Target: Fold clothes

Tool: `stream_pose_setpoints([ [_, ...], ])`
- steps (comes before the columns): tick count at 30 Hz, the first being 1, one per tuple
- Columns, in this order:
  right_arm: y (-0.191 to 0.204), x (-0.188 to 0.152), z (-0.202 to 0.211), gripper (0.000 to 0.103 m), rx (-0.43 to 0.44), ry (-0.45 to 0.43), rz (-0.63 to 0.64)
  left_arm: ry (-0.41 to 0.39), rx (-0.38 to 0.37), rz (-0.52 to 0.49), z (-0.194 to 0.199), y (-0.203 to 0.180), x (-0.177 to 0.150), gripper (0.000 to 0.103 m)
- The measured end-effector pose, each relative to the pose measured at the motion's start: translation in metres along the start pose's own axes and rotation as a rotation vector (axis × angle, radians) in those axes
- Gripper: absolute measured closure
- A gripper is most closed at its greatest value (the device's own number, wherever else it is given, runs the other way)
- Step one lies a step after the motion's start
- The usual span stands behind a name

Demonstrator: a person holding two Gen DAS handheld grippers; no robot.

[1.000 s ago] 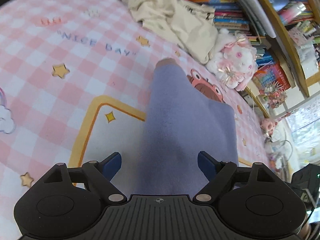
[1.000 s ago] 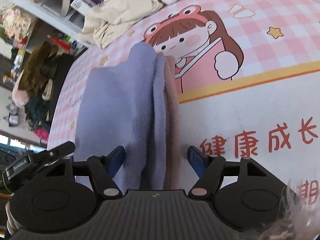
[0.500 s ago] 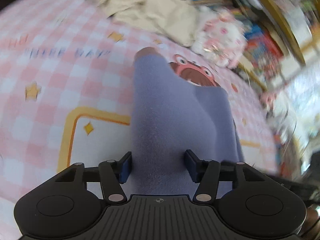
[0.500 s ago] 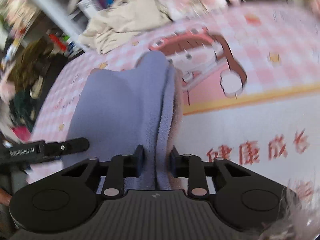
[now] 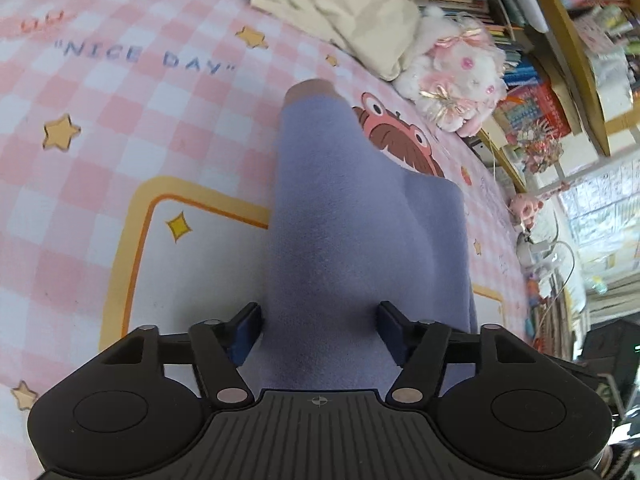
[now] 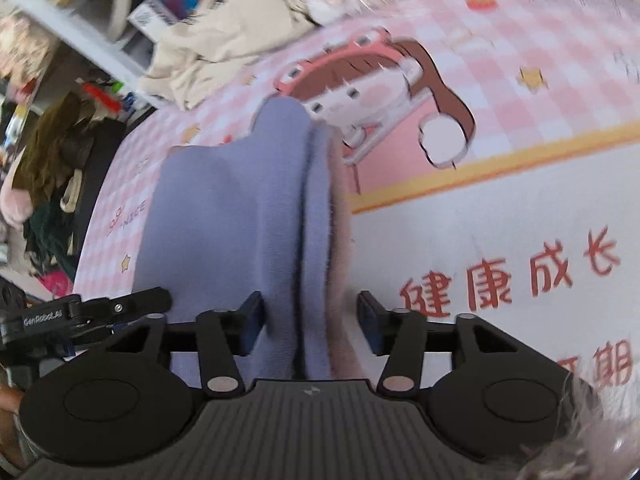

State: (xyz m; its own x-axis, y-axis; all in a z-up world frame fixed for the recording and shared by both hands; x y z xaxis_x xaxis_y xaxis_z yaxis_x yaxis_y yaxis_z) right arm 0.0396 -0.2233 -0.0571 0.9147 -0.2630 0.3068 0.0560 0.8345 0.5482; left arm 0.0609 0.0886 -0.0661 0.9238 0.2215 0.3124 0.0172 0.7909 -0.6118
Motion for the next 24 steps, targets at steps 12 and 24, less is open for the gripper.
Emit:
stream_pose_setpoints([
  [12,0.029,-0.021,0.018,0.079,-0.04,-0.049,0.223,-0.024,0.101,-0.217,0.011,-0.045,-0.023,0.05],
  [24,-0.01,-0.023,0.016,0.054,-0.002,0.015,0.027,0.053,-0.025,-0.019,0.002,-0.013,-0.026,0.04],
])
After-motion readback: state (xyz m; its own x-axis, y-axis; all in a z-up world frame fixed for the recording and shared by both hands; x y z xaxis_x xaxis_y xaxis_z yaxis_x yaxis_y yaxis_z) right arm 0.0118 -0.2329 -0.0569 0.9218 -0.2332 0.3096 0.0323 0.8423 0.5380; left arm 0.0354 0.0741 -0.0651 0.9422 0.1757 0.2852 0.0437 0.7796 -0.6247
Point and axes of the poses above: each gripper's, at about its wrist camera, not at the fingertips, and z roughly against the way its jaws point, y to its left, x to its top, the point moved 1 cm from there along -z, roughly the way its jaws point, and after that the axes turned 3 degrees about -z, right-handed, at the moved point
